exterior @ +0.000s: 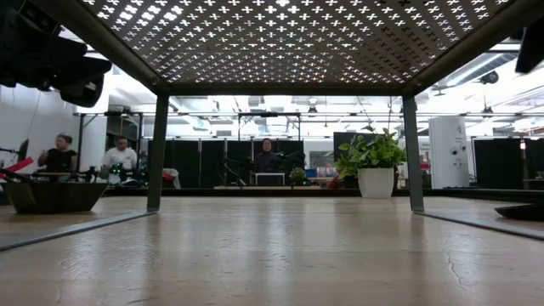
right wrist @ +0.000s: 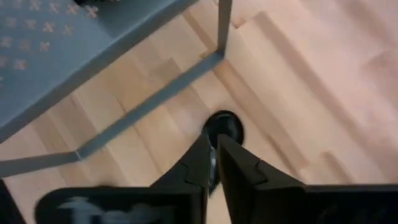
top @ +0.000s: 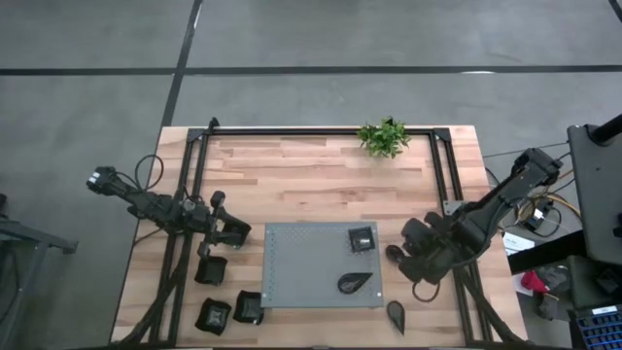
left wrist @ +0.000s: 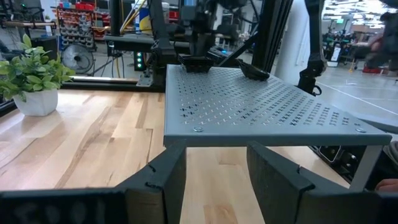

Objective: Pick & Place Mini shaped plates
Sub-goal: Stack the drop-shaped plate on top of the drop-shaped plate on the shelf

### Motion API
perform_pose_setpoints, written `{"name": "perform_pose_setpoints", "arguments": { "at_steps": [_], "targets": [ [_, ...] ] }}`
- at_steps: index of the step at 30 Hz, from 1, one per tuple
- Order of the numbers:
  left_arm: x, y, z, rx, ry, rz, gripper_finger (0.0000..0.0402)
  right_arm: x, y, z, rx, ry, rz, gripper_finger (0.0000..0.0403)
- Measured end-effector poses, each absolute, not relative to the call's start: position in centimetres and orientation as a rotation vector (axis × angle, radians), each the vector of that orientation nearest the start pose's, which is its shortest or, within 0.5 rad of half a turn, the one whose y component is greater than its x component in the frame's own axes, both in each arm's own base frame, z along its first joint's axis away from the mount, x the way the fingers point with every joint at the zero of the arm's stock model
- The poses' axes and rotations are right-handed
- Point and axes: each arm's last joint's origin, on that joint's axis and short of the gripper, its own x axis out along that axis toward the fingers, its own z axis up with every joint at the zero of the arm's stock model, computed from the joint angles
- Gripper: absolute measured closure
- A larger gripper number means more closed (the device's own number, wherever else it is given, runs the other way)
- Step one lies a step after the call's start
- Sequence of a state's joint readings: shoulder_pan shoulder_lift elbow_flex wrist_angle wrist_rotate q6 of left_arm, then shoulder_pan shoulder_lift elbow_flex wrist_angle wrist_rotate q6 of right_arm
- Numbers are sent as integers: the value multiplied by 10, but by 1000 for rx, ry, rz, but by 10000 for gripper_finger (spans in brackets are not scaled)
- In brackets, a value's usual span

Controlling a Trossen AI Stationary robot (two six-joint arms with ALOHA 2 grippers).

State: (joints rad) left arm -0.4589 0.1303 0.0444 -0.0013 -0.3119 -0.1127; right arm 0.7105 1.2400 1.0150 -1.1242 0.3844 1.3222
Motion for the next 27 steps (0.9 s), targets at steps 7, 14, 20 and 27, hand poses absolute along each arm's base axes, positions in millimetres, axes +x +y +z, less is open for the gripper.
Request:
{"name": "perform_pose_setpoints", "arguments": {
  "at_steps": [7, 14, 20, 27],
  "targets": [
    [96, -37, 168, -80, 89, -142, 238, 152, 115, 226, 595, 1070, -553, 304],
    [96, -37, 168, -79, 90, -142, 238, 147, 104, 203, 651, 1088, -680, 258],
    [96, -37, 168, -80, 89, -142, 238, 150, 102, 188, 703, 1079, -660, 254],
    [96, -37, 168, -80, 89, -142, 238, 147, 100, 172, 726, 1068, -662, 269]
  ]
}}
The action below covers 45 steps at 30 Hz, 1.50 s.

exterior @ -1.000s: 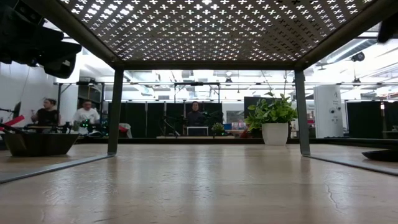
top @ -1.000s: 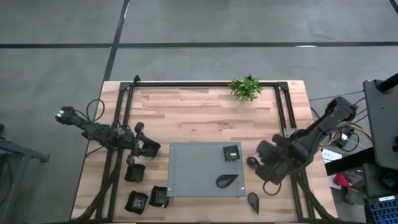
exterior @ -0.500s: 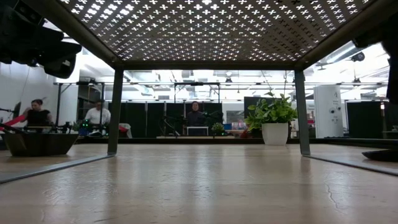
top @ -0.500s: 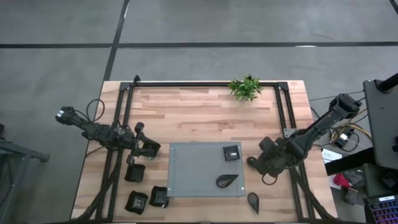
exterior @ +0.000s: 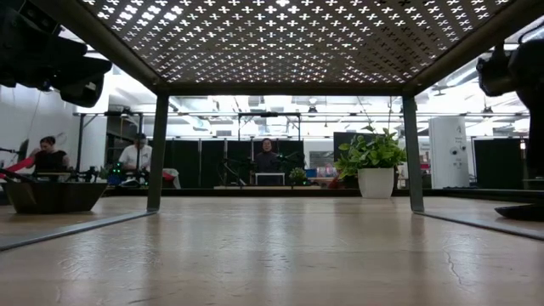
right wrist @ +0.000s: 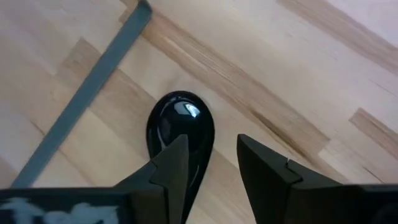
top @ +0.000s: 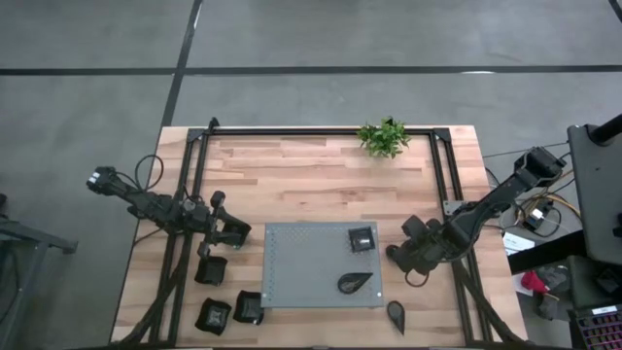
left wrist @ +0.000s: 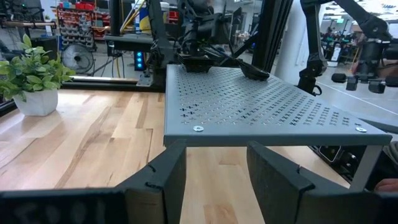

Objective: Pick & Place Mini shaped plates
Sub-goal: Stack the drop-shaped plate on top of the drop-shaped plate on the shelf

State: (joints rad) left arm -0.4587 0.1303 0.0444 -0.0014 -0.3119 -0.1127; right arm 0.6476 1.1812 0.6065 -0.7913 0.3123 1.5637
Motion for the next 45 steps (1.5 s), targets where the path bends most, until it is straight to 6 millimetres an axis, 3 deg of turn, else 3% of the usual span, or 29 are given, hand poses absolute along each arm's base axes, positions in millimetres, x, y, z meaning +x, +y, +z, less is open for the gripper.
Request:
{"name": "perform_pose_setpoints", "arguments": {
  "at_steps": [16, 45],
  "targets": [
    [96, -37, 168, -80, 89, -142, 238, 142, 97, 143, 818, 1047, -632, 291],
    [96, -37, 168, -79, 90, -142, 238, 150, 104, 131, 795, 1083, -606, 352]
  ]
}}
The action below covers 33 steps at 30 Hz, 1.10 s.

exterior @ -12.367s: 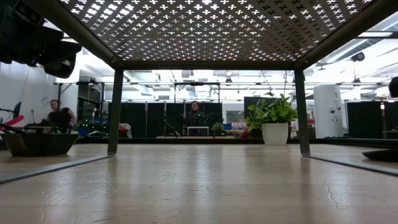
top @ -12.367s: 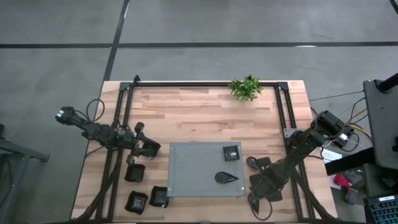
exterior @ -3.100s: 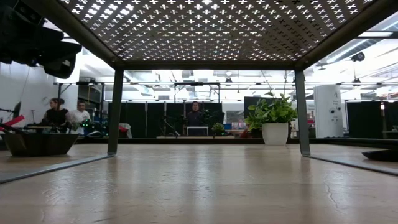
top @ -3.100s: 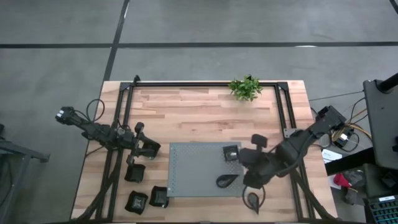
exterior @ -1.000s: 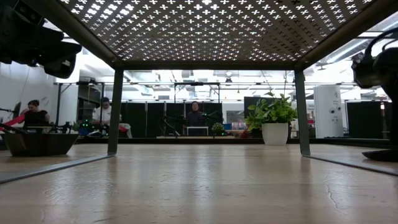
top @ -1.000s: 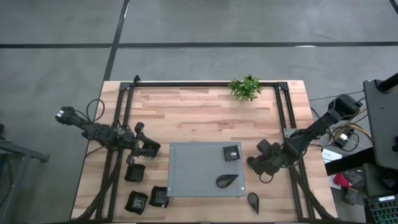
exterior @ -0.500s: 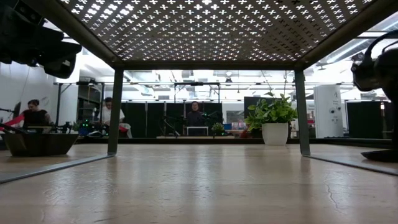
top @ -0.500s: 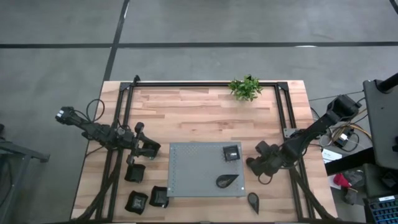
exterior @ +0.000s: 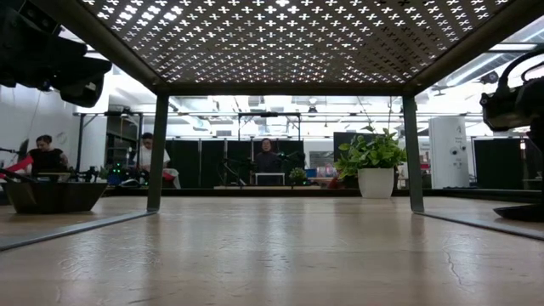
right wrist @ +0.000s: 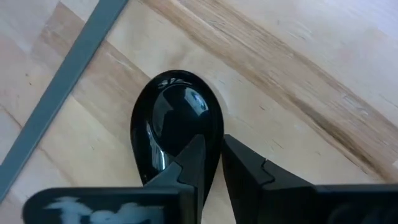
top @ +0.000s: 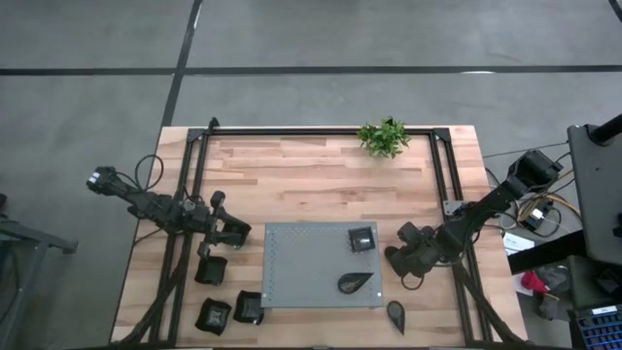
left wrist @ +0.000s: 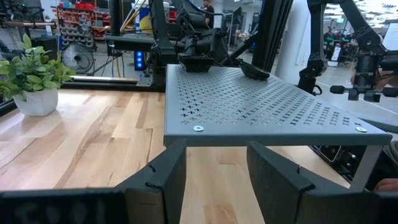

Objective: Pick & Place Mini shaped plates
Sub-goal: Stack the drop-shaped plate on top of the drop-shaped plate on the shelf

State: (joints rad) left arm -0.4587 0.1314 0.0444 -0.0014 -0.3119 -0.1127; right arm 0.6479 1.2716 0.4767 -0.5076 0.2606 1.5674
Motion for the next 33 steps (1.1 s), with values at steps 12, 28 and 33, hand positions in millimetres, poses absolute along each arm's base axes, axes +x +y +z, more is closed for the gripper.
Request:
{"name": "perform_pose_setpoints", "arguments": {
  "at_steps": [12, 28, 33],
  "targets": [
    [96, -37, 168, -79, 90, -142, 238, 152, 106, 136, 768, 1087, -577, 394],
    [96, -37, 168, -79, 90, -142, 238, 160, 111, 231, 605, 1156, -565, 394],
    [96, -37, 168, -79, 90, -142, 238, 166, 116, 267, 505, 1144, -422, 394]
  ]
}}
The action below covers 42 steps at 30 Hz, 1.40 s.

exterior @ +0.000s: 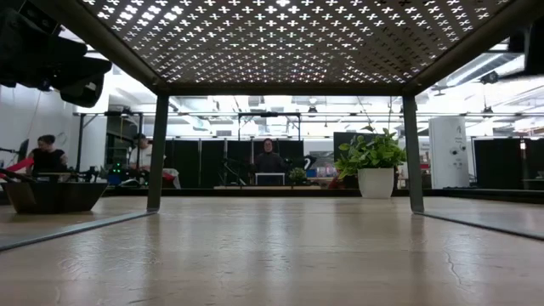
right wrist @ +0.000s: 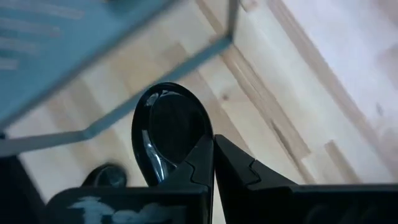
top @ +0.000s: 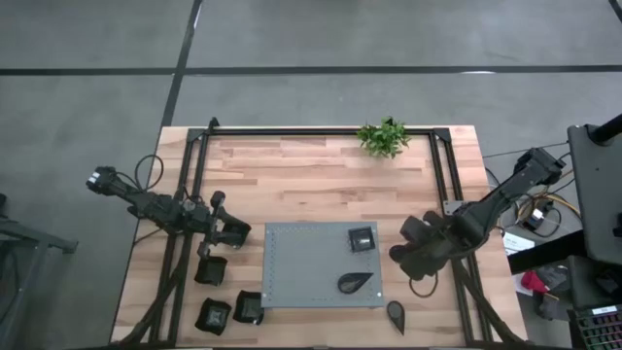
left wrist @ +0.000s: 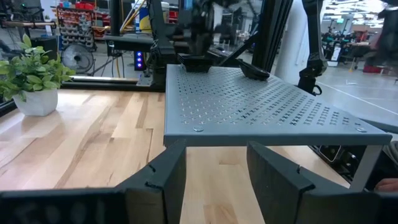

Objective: Pick & Place Mini shaped plates
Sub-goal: Stack the drop-shaped plate on top of the drop-shaped plate on the shelf

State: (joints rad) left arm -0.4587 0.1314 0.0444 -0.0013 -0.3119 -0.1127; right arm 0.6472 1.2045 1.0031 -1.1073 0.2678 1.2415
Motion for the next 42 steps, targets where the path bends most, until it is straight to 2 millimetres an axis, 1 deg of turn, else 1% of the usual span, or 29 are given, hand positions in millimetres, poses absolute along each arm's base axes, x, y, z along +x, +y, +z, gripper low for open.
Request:
{"name": "perform_pose_setpoints", "arguments": {
  "at_steps": [5, 8, 11, 15, 21, 29, 35, 42],
  "targets": [
    [96, -37, 168, -79, 90, -142, 238, 169, 118, 299, 445, 1109, -328, 394],
    [96, -37, 168, -79, 90, -142, 238, 172, 120, 317, 384, 1073, -229, 394],
    [96, -37, 168, -79, 90, -142, 238, 176, 123, 330, 288, 1029, -122, 394],
    [96, -37, 168, -79, 90, -142, 238, 184, 128, 343, 184, 948, 1, 394],
    [96, -37, 168, -79, 90, -142, 238, 205, 140, 353, 113, 869, 81, 394],
    [96, -37, 168, -79, 90, -142, 238, 242, 160, 360, -54, 861, 149, 394],
    [96, -37, 168, -79, 90, -142, 238, 271, 173, 358, -169, 877, 206, 394],
    [96, -37, 168, -79, 90, -142, 238, 296, 179, 349, -198, 909, 231, 394]
  ]
}}
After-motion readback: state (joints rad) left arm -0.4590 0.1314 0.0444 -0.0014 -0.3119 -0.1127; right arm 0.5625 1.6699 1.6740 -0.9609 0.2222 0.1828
